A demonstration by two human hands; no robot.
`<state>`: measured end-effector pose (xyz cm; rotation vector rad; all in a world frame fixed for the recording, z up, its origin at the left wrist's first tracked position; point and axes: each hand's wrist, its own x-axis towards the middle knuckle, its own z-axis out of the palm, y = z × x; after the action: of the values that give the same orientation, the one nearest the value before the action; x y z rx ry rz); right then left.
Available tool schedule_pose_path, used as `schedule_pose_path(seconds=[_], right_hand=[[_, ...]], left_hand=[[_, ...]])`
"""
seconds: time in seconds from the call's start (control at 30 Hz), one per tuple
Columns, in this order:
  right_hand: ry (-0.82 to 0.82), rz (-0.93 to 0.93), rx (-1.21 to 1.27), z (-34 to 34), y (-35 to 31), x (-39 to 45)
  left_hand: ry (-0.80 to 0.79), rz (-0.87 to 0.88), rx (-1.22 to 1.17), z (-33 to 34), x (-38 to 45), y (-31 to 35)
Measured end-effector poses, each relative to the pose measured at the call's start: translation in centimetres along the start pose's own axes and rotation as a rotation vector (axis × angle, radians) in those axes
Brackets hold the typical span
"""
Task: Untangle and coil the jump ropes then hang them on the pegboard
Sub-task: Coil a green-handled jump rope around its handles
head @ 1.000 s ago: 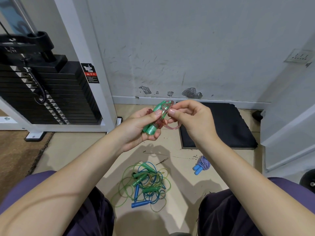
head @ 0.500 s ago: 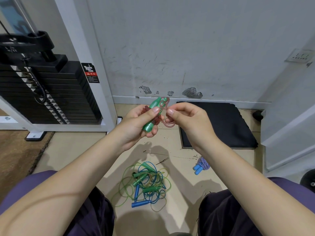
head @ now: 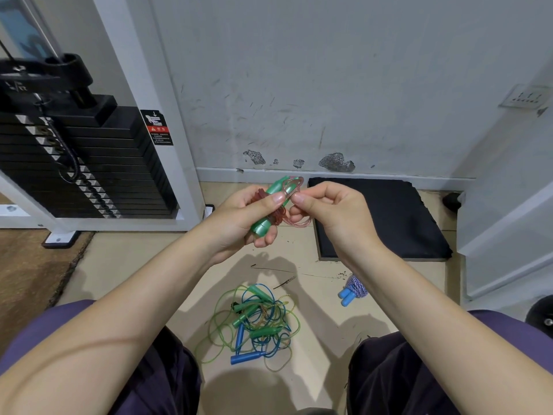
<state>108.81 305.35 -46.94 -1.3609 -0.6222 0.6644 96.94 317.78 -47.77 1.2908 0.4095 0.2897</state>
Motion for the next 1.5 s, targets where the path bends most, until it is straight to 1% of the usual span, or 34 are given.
schedule_pose_path(seconds=[0.1,0.2,0.3,0.43,0.57,0.63,0.73,0.83,0.97,1.03,1.1,1.17,1.23,1.3,1.4,1.5], right_hand=[[0.006,0.007,-0.015,0.2,-0.1,-0.3],[0.042,-0.012,-0.027,0.2,0.0,-0.3],[-0.042,-0.066,-0.132,-0.2,-0.4,-0.2],[-0.216,-0.091,-0.384,-0.7,-0.4,0.2],[-0.263,-0.058,-0.480,-1.2,-0.2,0.5],[-0.245,-0.094,-0.548,-1.3,-0.1,0.7],[-0.109,-0.172,-0.652,-1.5,-0.1,1.0],[-0.027,-0.255,-0.586,-1.7,-0.5,1.2],[0.059,-0.226,-0.396,-1.9,-0.8,1.3],[0.137,-0.174,-0.285,-2.3,-0.9,1.6],[0.220,-0.080,-0.162,-3.0,-0.9,2.1],[0.254,0.000,-0.104,-3.5,-0.7,2.4],[0.216,0.049,-0.107,-3.5,-0.5,2.3],[0.137,0.082,-0.105,-3.2,-0.5,2.1],[0.030,0.109,-0.114,-3.2,-0.7,1.9],[-0.054,0.114,-0.160,-3.0,-0.7,1.8]], left_hand=[[-0.032,-0.027,0.008,-0.3,-0.1,0.0],[-0.046,-0.011,0.048,-0.3,-0.2,0.3],[-0.019,0.005,0.099,-0.6,-0.1,0.5],[-0.014,0.007,0.249,-0.9,-0.2,0.4],[-0.002,-0.019,0.320,-0.9,-0.2,0.1],[0.006,-0.045,0.347,-0.8,-0.1,0.0],[0.000,-0.105,0.427,-0.9,0.0,-0.2],[-0.022,-0.172,0.483,-0.7,0.0,-0.3],[-0.003,-0.206,0.470,-0.6,0.3,-0.1],[-0.016,-0.195,0.428,-0.7,0.4,0.0],[-0.052,-0.178,0.382,-0.7,0.3,0.2],[-0.103,-0.169,0.348,-0.5,0.1,0.4],[-0.117,-0.177,0.352,-0.7,0.1,0.2],[-0.093,-0.198,0.349,-1.1,0.0,-0.2],[-0.080,-0.245,0.282,-1.5,-0.1,-0.4],[-0.117,-0.301,0.203,-1.8,-0.2,-0.4]])
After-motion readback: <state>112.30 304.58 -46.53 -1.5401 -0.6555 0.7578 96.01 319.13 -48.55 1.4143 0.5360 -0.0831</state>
